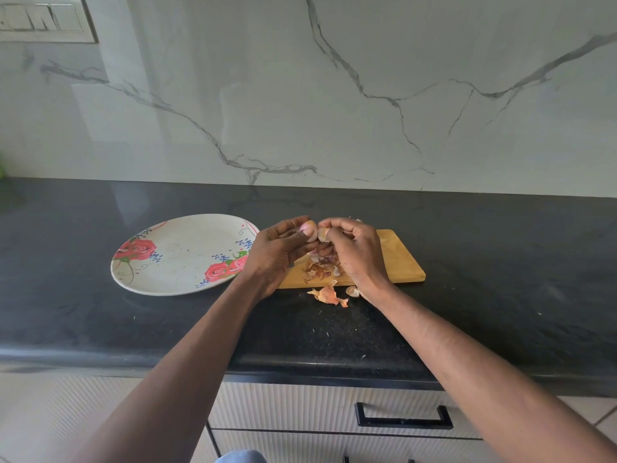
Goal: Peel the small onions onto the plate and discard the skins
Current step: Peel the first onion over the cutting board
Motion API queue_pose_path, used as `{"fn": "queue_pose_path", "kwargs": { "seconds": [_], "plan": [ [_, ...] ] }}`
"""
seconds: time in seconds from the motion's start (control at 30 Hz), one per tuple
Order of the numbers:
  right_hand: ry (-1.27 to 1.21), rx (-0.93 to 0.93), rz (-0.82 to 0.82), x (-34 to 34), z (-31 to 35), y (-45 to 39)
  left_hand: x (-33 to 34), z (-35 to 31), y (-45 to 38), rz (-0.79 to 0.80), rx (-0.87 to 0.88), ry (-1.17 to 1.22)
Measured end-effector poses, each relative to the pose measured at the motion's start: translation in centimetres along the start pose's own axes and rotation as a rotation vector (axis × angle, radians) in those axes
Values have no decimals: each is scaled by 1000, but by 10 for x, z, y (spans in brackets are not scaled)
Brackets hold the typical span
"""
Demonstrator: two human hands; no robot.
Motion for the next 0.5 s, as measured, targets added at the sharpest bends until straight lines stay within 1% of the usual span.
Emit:
{"fn": "queue_pose_path", "kwargs": {
  "seconds": [0.13, 0.3, 0.5],
  "plan": [
    [0, 26, 29, 3, 1, 2, -2, -1, 1, -6, 7, -20],
    [18, 63, -4, -2, -8, -1, -1, 0, 0, -10, -1, -70],
    [18, 75, 4, 0, -9, -3, 0, 2, 2, 2, -15, -126]
  ]
}}
Point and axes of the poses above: each hand's wrist, its own y-axis away from the middle knuckle, its own x-axis out of the palm, z = x × y, the point moved 10 cm from there along -y, towards the middle knuckle, and after that the axes turned 4 degrees about -z, right-handed, at the moved point
